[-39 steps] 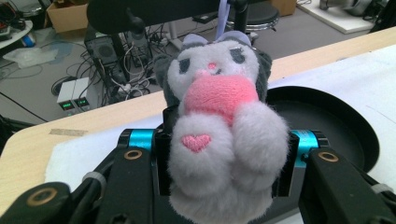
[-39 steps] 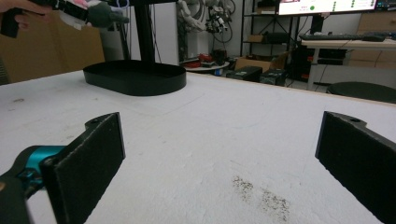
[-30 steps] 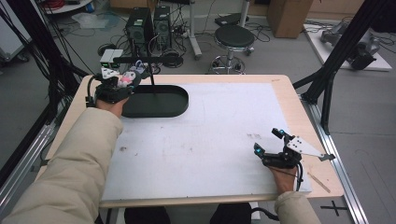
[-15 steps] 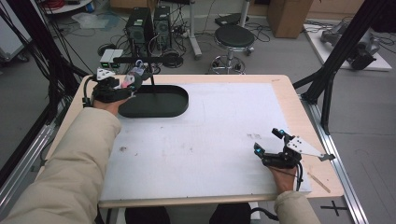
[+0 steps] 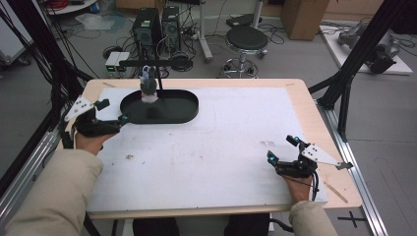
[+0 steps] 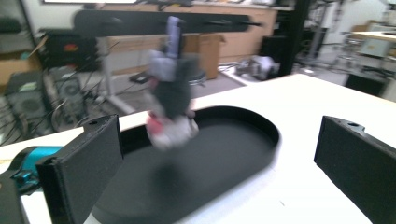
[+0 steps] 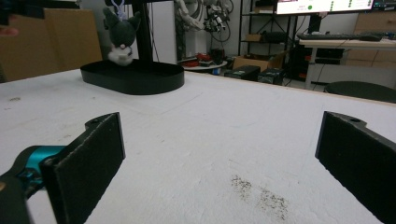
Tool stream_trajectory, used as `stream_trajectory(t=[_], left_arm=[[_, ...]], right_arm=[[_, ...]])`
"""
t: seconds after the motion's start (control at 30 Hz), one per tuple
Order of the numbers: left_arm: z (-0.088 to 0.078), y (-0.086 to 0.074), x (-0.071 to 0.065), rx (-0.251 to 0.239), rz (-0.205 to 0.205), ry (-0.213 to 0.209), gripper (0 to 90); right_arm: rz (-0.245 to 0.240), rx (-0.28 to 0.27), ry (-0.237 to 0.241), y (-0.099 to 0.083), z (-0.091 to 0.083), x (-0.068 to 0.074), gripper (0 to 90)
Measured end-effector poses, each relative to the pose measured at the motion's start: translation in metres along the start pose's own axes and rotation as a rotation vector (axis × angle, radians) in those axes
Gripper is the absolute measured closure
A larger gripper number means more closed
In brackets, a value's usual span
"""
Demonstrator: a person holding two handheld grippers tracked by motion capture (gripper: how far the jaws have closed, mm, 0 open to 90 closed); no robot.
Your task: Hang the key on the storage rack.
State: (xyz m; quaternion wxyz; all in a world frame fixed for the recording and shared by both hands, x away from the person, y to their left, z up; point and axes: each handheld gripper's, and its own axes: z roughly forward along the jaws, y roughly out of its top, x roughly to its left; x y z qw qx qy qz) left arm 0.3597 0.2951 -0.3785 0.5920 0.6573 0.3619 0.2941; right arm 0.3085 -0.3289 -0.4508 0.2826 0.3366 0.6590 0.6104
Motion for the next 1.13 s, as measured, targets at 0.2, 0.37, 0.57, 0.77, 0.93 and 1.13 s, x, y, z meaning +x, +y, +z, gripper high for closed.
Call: stream_trajectory(t=[0.2, 0.37, 0.57, 0.77, 0.93, 1.13], left_arm=[[-0.030, -0.031, -0.016, -0.047, 0.025, -0.025, 1.7], [-0.047, -0.053, -0.028, -0.086, 0.014, -0.008, 1.7], [-0.055, -0.076, -0.037, -0.115, 0.005, 0.011, 1.7], [-0.057, -0.084, -0.041, -0.143, 0.013, 0.014, 1.7], [-0.057, -0.085, -0.044, -0.138, 0.044, 0.028, 1.7], [-0.057, -0.085, -0.044, -0.143, 0.033, 0.046, 1.7]], right_arm=[[-0.003, -0.005, -0.004, 0.000, 0.000, 0.000, 0.5], [-0.010, -0.002, -0.008, 0.000, 0.000, 0.001, 0.5], [-0.018, -0.001, -0.005, 0.000, 0.000, 0.001, 0.5], [-0.012, -0.003, -0.005, 0.000, 0.000, 0.001, 0.5], [-0.007, -0.002, -0.002, 0.000, 0.000, 0.000, 0.5], [-0.017, -0.004, -0.002, 0.000, 0.000, 0.001, 0.5]])
